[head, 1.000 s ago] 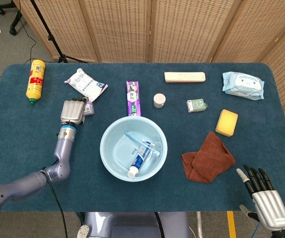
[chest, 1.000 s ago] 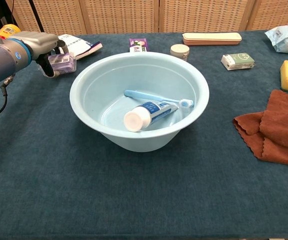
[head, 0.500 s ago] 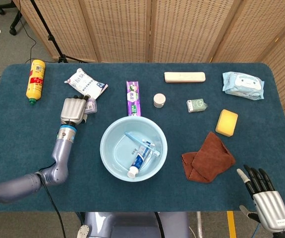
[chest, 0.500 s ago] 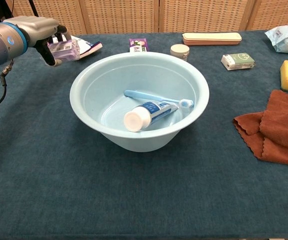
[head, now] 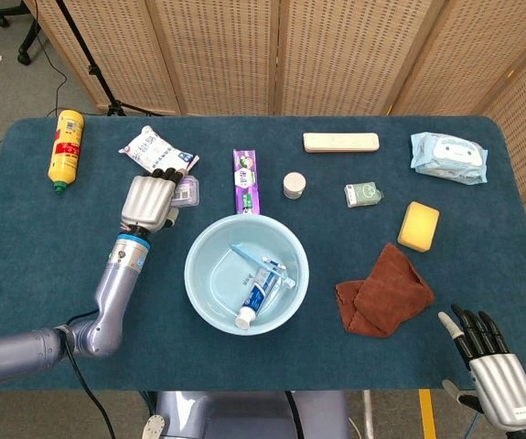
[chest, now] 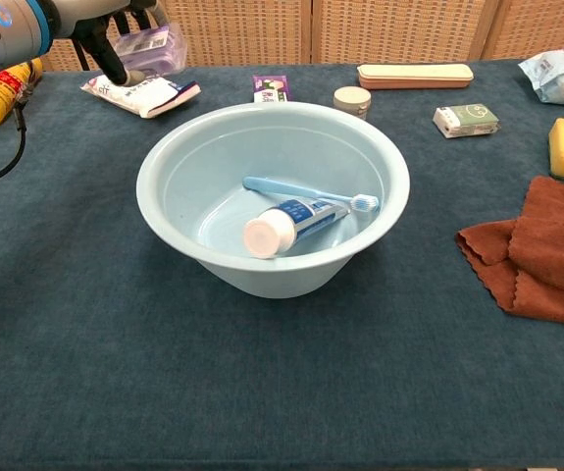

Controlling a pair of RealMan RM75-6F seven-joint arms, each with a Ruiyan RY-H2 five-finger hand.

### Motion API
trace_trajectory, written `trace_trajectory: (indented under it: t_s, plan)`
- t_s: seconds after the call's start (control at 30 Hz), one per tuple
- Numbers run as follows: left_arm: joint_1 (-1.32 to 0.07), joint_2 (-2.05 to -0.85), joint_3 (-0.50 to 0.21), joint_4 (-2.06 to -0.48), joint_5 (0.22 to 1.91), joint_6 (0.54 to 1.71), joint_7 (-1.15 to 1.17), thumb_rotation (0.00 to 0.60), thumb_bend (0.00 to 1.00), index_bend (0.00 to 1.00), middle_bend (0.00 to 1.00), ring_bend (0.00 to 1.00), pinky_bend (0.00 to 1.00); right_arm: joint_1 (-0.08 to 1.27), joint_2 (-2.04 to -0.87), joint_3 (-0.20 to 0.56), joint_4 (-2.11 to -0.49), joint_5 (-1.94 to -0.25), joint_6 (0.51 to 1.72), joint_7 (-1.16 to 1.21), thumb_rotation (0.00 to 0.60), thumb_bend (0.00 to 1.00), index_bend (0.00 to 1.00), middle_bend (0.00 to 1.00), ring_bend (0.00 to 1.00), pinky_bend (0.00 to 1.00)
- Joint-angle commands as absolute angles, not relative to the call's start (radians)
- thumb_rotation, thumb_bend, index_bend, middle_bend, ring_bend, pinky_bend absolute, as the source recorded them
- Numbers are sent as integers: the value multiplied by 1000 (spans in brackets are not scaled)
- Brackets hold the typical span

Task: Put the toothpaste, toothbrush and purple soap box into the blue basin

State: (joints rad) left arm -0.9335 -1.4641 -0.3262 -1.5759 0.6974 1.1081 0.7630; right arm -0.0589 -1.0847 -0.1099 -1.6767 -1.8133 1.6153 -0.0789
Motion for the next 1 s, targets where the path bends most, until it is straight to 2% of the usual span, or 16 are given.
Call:
trace_trajectory:
  t_s: [0.03, 0.63, 1.0]
  plan:
    - [-942, -1447, -331, -1627, 710, 1132, 775, 600, 429, 648, 312, 318, 428, -59, -1083, -111, -1678, -1816, 1617, -77, 600, 131, 0, 0, 0, 0]
    - [-1019, -1513, -333, -1858, 746, 1225, 848, 600, 427, 648, 312, 318, 428, -67, -1060, -119, -1691, -1842, 1647, -42, 600, 131, 0, 0, 0, 0]
    - [-1057, -1608, -267, -1937, 746, 1278, 934, 600, 418, 649, 309, 316, 428, -76, -1041, -123, -1697, -1871, 1685, -9, 600, 131, 0, 0, 0, 0]
